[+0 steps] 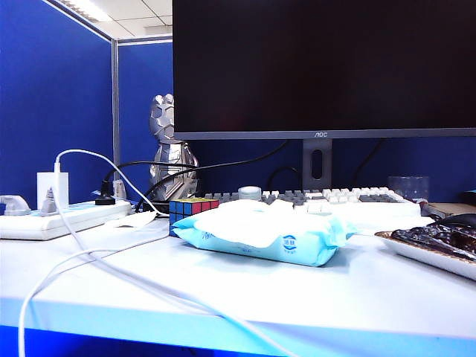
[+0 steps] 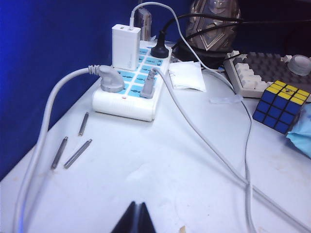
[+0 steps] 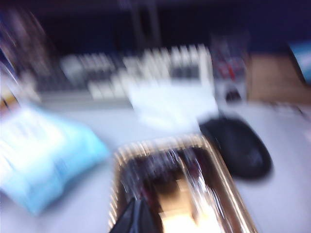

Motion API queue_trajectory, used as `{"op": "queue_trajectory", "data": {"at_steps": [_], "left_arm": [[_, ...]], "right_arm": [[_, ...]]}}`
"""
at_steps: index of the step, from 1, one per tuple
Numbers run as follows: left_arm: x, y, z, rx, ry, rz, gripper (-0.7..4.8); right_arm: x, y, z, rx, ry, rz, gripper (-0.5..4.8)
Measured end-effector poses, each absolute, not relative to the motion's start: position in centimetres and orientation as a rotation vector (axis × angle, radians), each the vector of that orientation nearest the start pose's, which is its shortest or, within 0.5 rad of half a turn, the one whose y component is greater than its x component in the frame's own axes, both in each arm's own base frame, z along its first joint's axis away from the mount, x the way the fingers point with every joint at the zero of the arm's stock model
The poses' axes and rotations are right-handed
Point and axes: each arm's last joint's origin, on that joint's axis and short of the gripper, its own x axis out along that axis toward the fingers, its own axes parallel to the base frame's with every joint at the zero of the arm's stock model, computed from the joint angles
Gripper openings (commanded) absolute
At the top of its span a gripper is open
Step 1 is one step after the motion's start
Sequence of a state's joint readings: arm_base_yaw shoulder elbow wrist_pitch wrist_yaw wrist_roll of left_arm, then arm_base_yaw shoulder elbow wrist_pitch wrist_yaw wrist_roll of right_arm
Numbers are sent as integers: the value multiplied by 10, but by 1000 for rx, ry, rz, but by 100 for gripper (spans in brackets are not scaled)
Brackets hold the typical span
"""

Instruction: Pull out a wet wipe from the sky blue wet wipes packet and place it on the table.

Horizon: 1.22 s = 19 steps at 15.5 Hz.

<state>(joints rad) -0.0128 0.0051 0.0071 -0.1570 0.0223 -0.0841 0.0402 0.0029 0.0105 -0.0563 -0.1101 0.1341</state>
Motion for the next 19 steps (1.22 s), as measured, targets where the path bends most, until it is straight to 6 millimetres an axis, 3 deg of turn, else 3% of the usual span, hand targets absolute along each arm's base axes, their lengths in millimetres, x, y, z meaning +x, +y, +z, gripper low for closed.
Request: {"op": "queue_trajectory", "data": {"at_steps": [4,6,9,11,14,19], "left_arm": [[96,-2,150,-84,156,-29,-1],[96,-2,150,-84,156,-29,-1],[96,-2,150,-85,156,-28,-1],[96,-2,150,-84,156,-29,-1],[96,-2,150,-85,156,-28,-1],[96,-2,150,-85,156,-28,-1]], "right_arm": [[89,8,214,149,-62,198,-5],[96,10,243,150,-5,271,-5],[122,14,286,179,122,352,-5],[157,28,309,286,275,458,-5],[206,65,293,296,519,593,-5],[271,113,243,176,673,594,-5]]}}
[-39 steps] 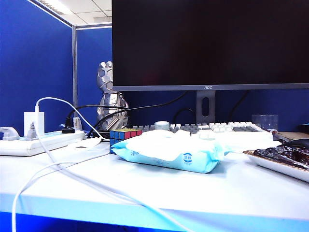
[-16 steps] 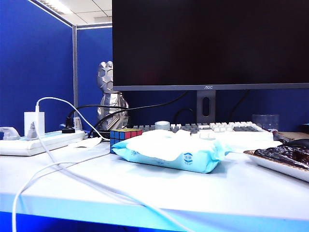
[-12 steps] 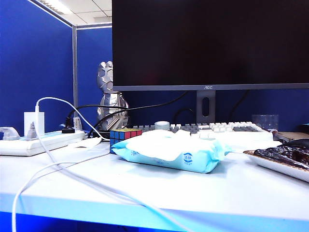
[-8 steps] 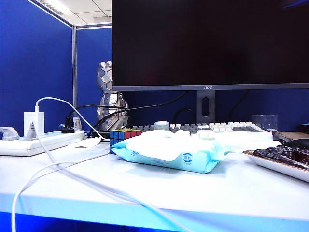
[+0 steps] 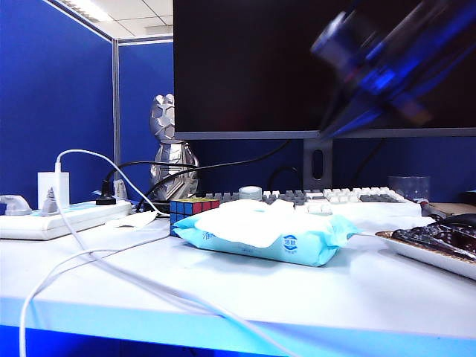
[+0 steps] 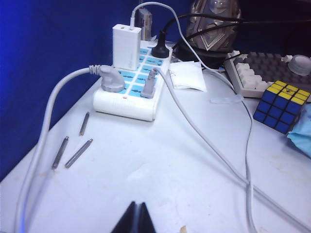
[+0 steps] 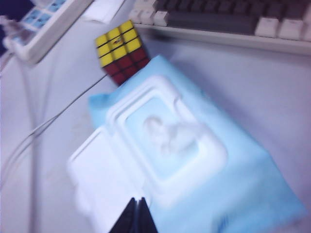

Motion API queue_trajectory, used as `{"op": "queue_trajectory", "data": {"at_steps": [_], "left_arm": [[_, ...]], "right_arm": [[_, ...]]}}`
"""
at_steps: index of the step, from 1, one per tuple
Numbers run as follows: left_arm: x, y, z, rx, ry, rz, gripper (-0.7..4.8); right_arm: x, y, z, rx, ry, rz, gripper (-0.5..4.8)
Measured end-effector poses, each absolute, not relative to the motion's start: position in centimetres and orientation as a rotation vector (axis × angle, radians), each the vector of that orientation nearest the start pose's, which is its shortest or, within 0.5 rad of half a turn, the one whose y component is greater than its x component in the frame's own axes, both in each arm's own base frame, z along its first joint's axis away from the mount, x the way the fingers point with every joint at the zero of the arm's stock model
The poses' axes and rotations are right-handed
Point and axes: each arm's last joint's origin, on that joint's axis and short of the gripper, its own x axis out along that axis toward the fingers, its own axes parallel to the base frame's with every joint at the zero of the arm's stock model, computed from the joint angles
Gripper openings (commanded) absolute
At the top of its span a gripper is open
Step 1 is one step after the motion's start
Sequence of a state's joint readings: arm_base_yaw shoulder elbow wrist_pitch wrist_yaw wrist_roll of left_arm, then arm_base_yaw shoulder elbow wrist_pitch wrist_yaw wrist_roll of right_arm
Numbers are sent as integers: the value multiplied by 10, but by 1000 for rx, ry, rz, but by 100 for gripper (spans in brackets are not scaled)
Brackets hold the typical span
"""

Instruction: Pull out a wet wipe from the sky blue wet wipes packet and place it on the table.

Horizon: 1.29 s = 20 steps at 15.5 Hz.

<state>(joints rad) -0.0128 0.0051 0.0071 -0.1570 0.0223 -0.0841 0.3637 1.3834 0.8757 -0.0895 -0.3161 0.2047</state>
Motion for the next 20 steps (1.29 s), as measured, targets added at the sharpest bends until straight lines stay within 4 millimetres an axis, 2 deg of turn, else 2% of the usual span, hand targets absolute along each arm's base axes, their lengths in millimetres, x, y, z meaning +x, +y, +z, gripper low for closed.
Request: {"op": "queue_trajectory", "data": {"at_steps": [2,3,4,5,8,10,13,20], "left_arm": [[96,-2,150,-84,157,-28,-1],[96,-2,150,-85,156,-28,-1],[96,-2,150,-85,156,-28,-1],[96,-2,150,-85,156,-28,-1],[96,-2,150,-85,156,-28,-1],[96,-2,150,-84,156,-29,-1],[96,-2,150,-84,156,-29,-1],[96,-2,150,-85,156,-28,-1]], "right_arm": [[289,120,228,173,712,587,-4],[297,123,223,168,729,585,44],[306,126,218,159,742,585,153],[313,129,214,154,752,586,171],[328,136,213,170,755,631,173],[333,143,217,175,747,660,225],[333,148,219,174,744,678,225],[337,151,201,149,798,607,225]]}}
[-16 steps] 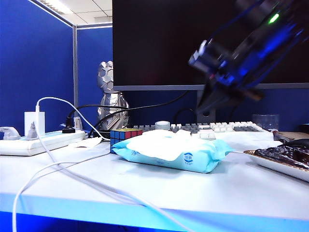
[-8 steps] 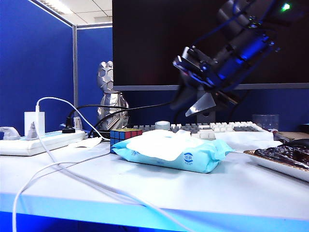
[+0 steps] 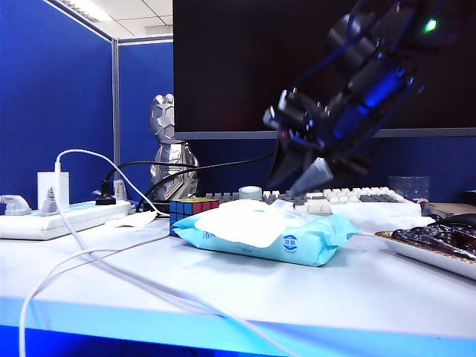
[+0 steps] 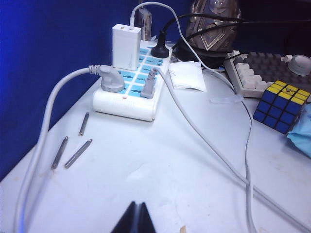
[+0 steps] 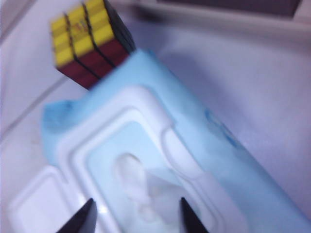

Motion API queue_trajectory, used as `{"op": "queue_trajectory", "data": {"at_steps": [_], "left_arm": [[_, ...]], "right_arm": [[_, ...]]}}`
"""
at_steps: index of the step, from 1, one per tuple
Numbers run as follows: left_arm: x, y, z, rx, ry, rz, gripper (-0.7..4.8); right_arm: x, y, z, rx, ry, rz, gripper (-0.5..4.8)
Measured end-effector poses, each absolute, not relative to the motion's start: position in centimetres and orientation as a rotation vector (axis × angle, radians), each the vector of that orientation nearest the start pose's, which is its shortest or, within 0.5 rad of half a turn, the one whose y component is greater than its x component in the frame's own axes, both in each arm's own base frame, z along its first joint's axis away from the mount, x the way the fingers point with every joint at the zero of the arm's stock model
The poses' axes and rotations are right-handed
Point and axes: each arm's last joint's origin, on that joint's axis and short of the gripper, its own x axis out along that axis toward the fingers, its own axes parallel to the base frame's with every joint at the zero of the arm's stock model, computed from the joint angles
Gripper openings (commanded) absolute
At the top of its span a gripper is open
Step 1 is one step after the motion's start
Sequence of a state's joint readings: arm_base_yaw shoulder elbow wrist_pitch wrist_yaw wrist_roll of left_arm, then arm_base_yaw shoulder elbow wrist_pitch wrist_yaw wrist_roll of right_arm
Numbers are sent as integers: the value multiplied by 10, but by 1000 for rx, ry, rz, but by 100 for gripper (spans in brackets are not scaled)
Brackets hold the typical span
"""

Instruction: Pull out a wet wipe from the sky blue wet wipes packet and place it on the table.

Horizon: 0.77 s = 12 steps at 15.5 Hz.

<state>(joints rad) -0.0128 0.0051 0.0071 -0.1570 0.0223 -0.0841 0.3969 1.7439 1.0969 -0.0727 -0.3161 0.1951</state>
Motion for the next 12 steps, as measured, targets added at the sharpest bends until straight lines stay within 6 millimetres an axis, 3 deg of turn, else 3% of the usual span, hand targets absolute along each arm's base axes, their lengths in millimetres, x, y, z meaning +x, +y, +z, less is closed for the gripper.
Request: {"op": "queue_trajectory", "data": {"at_steps": [3,9,10,12], "left_arm": [[96,-2,150,-85,156,-28,-1],[96,-2,150,-85,156,-28,-1],[96,-2,150,-85,156,-28,-1],[96,-2,150,-85,156,-28,-1]], "right_arm": [[339,154,186,147,849,598,220],[348,164,179,145,862,606,196],[349,164,179,144,860,604,121],[349,166,177,141,866,585,51]]}}
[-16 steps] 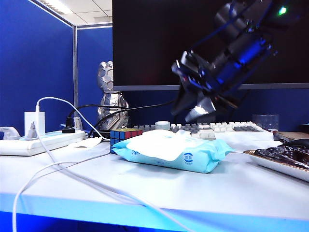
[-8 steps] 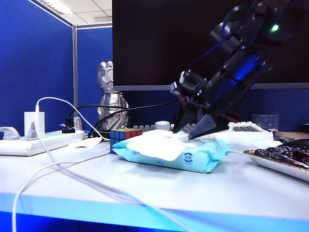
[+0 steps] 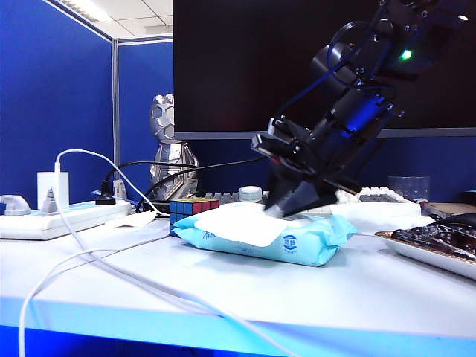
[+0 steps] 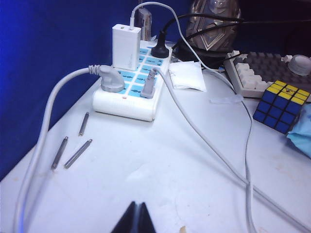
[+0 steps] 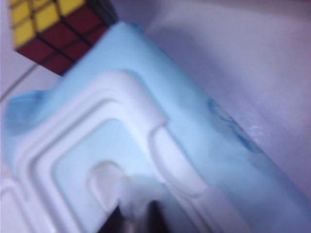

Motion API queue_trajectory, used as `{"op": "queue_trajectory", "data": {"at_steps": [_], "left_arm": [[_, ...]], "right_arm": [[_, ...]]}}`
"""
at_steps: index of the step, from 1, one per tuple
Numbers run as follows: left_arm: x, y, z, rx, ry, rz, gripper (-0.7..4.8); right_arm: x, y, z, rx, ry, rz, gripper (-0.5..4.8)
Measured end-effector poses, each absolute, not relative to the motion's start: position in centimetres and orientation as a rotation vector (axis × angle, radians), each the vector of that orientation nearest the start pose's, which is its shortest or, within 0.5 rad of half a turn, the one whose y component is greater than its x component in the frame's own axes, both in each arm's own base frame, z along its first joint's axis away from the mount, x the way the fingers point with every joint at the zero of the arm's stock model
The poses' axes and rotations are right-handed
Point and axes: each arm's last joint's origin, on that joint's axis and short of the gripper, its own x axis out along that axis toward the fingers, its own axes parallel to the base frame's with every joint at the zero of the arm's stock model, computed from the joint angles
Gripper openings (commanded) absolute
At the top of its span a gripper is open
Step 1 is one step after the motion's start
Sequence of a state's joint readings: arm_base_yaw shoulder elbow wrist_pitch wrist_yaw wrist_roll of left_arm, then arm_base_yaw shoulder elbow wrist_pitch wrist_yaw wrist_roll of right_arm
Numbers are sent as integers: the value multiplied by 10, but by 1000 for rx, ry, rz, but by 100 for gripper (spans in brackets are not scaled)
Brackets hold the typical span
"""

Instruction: Pull out a wet wipe from the sky blue wet wipes packet and place it on the table.

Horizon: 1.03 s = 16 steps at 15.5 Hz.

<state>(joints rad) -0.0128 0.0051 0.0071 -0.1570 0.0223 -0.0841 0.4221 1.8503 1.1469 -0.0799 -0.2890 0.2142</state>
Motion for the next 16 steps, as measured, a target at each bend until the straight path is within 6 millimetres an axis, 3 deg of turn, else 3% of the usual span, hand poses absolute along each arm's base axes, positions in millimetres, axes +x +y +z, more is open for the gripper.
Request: {"op": "queue_trajectory", "data": {"at_steps": [1,7,13,16], "left_arm": [[96,-2,150,-84,156,-29,-1],[96,-2,150,-84,156,-29,-1],[96,-2,150,-84,156,-29,-1],[96,-2,150,-84,156,-29,-1]], "right_arm": [[349,166,175,138,873,577,-3],[353,168,184,129,855,565,-7],[368,176,229,150,726,624,-7],[365,175,270,152,607,639,-7]]}}
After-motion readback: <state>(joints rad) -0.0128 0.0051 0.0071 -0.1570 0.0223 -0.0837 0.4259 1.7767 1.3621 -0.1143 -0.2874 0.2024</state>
